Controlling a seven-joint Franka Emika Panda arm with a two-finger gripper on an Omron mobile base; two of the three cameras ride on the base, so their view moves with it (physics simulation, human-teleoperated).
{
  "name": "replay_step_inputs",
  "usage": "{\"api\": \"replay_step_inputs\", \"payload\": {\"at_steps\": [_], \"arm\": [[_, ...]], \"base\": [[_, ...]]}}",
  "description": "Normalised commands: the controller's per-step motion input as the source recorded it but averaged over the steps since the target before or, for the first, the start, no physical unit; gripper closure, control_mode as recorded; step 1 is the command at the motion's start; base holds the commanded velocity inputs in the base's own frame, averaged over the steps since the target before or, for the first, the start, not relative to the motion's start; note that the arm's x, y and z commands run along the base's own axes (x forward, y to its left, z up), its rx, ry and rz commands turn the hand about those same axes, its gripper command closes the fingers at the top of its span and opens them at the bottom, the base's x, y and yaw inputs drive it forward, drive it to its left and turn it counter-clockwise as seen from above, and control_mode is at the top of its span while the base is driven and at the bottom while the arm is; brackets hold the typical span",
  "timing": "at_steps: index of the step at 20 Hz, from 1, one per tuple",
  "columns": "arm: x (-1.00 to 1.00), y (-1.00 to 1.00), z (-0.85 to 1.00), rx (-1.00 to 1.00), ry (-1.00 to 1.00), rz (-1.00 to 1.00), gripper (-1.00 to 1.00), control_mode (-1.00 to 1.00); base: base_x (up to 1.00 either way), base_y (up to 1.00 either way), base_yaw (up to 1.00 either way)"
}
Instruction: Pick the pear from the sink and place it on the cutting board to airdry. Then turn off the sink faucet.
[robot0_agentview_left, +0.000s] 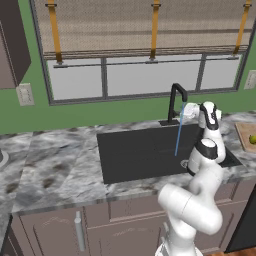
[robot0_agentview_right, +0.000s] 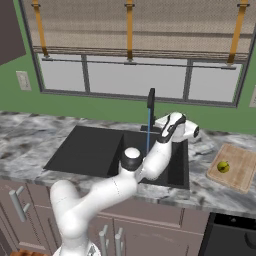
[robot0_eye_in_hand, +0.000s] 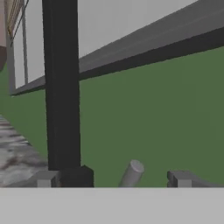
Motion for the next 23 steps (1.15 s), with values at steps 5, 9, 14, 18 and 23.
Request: {"api": "replay_step_inputs", "payload": {"at_steps": [5,9,14,18,23], "arm": [[0.12,0.39,0.59,-0.06,-0.13,0.17,-1.0,-1.0],[0.23,0.61,0.71,-0.14,-0.11,0.17,-1.0,-1.0],[0.34,0.89,0.7,-0.21,-0.06,0.13,-1.0,-1.0],[0.4,0.83,0.59,-0.22,-0.02,0.11,-1.0,-1.0],[0.32,0.33,0.31,-0.15,0.0,0.09,-1.0,-1.0]], "base": [[0.0,0.0,0.0],[0.0,0.0,0.0],[0.0,0.0,0.0],[0.0,0.0,0.0],[0.0,0.0,0.0]]}}
